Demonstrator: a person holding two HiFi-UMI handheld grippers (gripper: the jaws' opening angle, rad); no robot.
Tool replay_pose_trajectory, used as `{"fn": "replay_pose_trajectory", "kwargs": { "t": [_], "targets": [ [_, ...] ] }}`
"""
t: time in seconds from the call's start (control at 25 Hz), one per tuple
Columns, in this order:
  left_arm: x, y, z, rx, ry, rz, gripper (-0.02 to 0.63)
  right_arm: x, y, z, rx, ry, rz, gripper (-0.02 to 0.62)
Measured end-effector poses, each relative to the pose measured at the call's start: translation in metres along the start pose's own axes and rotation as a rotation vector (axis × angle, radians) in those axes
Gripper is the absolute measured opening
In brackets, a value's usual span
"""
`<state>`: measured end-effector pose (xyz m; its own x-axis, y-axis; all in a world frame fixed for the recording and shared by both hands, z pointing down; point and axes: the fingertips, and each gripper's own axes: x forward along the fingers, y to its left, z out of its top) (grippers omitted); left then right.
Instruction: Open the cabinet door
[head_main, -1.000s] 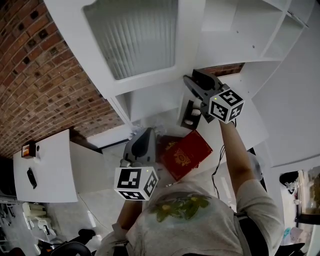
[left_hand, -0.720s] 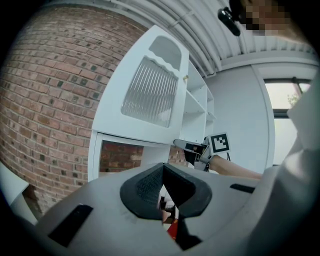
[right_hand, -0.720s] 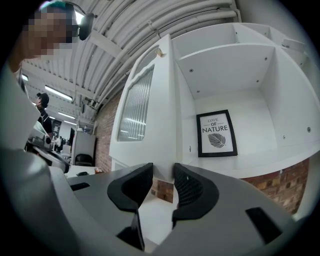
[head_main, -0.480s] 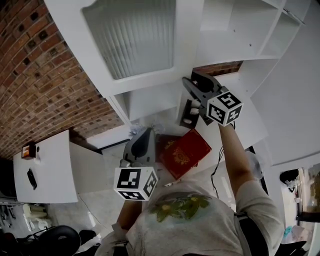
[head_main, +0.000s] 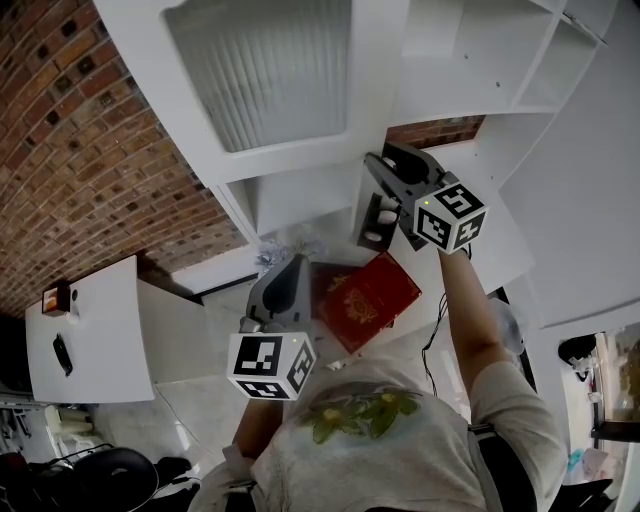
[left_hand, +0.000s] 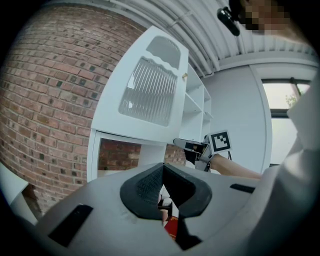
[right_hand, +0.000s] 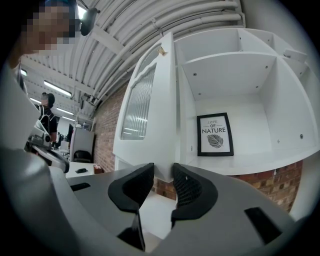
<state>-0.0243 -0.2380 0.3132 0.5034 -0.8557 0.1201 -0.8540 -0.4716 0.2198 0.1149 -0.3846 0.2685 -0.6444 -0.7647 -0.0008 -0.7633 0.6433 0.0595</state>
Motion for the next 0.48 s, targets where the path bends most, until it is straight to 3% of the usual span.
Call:
{"fn": "replay_pose_trajectory", "kwargs": {
  "t": [0.48],
  "targets": [
    [-0.008,-0.019,-0.003,0.017,0.006,-0.033,0.009,-0.019,0.014,0.001,-0.018,-0.002,-0.001,0.118]
  ]
}}
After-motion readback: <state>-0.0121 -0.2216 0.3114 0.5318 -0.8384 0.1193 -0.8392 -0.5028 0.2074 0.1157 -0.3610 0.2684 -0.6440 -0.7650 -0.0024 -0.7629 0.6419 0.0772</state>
